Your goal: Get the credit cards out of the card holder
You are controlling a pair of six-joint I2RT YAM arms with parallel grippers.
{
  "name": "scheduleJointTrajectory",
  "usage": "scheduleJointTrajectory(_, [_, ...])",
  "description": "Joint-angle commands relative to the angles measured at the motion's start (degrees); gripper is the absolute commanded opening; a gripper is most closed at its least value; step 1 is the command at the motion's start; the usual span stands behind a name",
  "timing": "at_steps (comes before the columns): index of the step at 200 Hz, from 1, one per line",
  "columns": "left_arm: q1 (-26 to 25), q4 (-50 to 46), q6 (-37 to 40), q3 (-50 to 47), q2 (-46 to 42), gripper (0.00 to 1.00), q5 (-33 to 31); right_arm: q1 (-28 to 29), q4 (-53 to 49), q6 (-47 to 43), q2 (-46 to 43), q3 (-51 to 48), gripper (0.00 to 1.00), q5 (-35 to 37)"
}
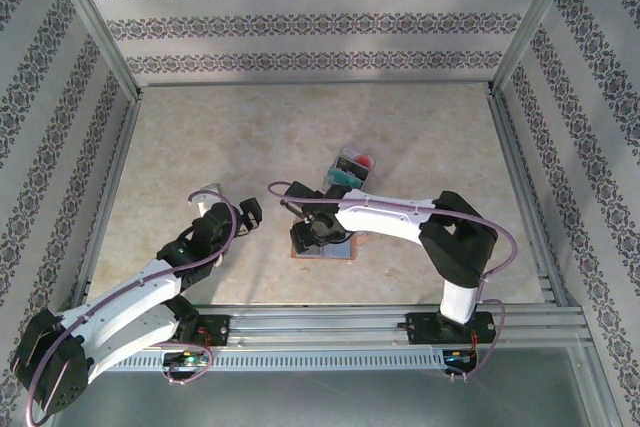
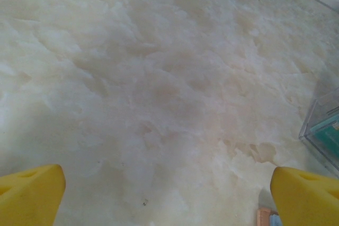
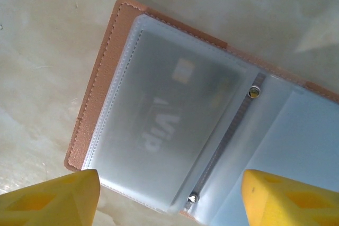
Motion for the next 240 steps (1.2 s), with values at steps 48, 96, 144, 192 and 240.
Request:
scheduleJointTrajectory(48, [1.5,-1.6,-1.7,-1.3,-0.4,0.99,0.6,0.1,-0.4,0.3,3.9,3.8,0.74,-0.2])
scheduleJointTrajectory(96, [2.1,-1.2,-1.7,-1.5,-0.3,0.99,1.3,0.1,-0.1,0.2,5.8,3.4,0.74,-0.1])
scheduleJointTrajectory(144, [2.4,-0.8,-1.8,-1.8,-0.3,0.99,2.0,0.1,-0.3,-0.1,7.3,2.9,0.71,0.4])
scheduleJointTrajectory(192, [2.6,-0.7,-1.4,-1.6,-0.3,0.99,2.2,0.1,-0.7,-0.2,6.6,1.6,0.4,1.5])
scheduleJointTrajectory(240, [2.6,-0.1,2.2,0.3,0.1,0.99,4.5,0.0,-3.3,-0.6,3.9,1.9,0.5,6.0])
